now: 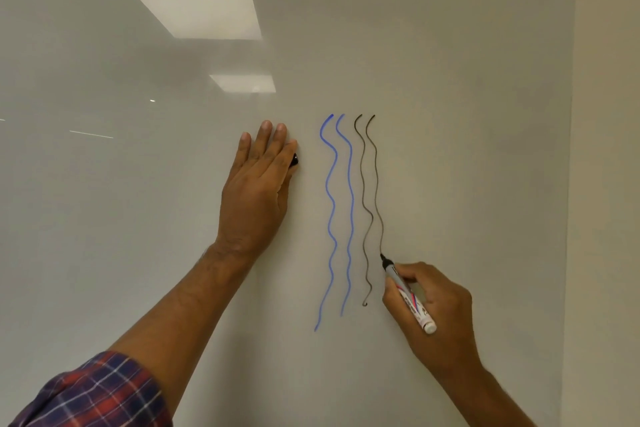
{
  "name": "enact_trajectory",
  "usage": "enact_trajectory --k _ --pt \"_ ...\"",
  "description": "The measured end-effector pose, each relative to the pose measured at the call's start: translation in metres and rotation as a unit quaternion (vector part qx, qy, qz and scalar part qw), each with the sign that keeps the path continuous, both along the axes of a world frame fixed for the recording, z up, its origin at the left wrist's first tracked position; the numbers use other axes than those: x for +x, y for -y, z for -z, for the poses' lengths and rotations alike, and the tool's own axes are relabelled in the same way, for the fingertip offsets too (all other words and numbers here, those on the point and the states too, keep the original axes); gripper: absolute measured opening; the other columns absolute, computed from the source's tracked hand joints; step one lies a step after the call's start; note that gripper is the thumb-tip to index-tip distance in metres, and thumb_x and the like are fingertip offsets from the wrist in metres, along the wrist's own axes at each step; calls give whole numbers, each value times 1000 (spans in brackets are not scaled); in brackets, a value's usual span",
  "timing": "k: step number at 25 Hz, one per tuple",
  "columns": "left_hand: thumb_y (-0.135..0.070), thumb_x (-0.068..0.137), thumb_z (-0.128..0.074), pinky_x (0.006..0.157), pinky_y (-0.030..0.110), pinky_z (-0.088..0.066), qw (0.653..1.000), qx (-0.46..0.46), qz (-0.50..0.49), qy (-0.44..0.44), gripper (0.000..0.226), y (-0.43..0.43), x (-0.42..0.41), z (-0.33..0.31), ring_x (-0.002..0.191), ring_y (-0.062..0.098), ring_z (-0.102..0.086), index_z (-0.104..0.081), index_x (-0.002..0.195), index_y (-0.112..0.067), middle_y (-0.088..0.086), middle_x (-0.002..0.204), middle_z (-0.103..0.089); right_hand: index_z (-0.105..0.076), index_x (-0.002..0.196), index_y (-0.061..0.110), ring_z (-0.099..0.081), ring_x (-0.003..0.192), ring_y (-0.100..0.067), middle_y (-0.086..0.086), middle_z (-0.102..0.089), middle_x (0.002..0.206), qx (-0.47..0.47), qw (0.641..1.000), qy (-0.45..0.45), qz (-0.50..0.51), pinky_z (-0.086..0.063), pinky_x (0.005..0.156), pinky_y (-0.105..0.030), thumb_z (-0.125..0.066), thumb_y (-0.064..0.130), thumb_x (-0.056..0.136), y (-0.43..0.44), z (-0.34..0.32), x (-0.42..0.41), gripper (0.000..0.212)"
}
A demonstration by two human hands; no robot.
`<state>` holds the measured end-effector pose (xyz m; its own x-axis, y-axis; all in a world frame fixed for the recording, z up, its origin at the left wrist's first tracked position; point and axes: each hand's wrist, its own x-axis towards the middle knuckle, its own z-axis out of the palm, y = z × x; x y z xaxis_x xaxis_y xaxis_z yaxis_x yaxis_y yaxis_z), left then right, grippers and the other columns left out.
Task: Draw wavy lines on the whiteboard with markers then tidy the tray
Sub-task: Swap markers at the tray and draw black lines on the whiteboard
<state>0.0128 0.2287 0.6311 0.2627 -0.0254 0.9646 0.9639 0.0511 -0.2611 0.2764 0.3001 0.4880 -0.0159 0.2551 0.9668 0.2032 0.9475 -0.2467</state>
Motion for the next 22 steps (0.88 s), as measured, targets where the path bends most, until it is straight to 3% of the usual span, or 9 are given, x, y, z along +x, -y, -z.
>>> enact_trajectory --k 3,6,10,13,15,17,19,22 --pt "-15 112 -51 124 58 -36 999 -25 16 26 37 7 7 9 150 37 -44 -58 144 3 20 155 -54 -73 93 11 -67 74 -5 3 -70 77 -77 995 34 -44 -55 61 -26 -72 24 83 -10 53 -2 16" --pt "-15 111 -52 125 54 -36 995 -46 58 62 37 19 14 19 151 34 -45 -59 144 2 17 152 -58 -73 94 14 -64 74 -1 4 -69 75 -112 991 55 -43 -47 64 -5 -66 34 84 -9 74 -2 23" --pt "-16 109 -56 120 53 -44 985 -67 113 115 34 38 33 49 150 29 -47 -65 139 -2 11 145 -66 -73 88 12 -54 57 1 5 -64 68 -108 993 48 -20 -39 60 -3 -74 21 85 14 66 -2 9" --pt "-12 107 -62 108 41 -55 957 -65 193 204 27 59 59 78 135 21 -64 -71 132 -6 5 132 -74 -73 91 18 -63 59 -9 8 -68 70 -158 985 -9 -63 -48 53 -15 -79 9 87 33 62 2 11" --pt "-12 106 -63 100 27 -56 918 -79 265 285 22 74 78 99 117 10 -72 -73 126 -10 -2 118 -78 -72 96 25 -71 71 -12 11 -74 81 -202 973 -47 -100 -57 59 -24 -80 3 86 46 66 5 26" --pt "-19 107 -61 92 23 -57 864 -114 331 362 17 87 96 123 109 11 -74 -72 120 -18 -10 108 -79 -71 98 33 -74 79 -13 14 -75 87 -214 968 -55 -118 -60 67 -24 -81 3 85 58 78 6 34" --pt "-26 108 -59 90 29 -59 799 -143 381 443 14 97 111 148 106 17 -76 -68 117 -20 -6 104 -81 -73 99 35 -75 83 -12 16 -77 91 -216 965 -53 -141 -61 74 -21 -83 8 84 75 87 6 32" --pt "-29 108 -52 97 40 -59 700 -183 415 552 21 108 127 184 105 21 -77 -65 119 -16 1 106 -82 -74 106 30 -78 90 -14 10 -80 100 -240 946 -84 -200 -62 80 -23 -80 33 87 103 101 7 20"
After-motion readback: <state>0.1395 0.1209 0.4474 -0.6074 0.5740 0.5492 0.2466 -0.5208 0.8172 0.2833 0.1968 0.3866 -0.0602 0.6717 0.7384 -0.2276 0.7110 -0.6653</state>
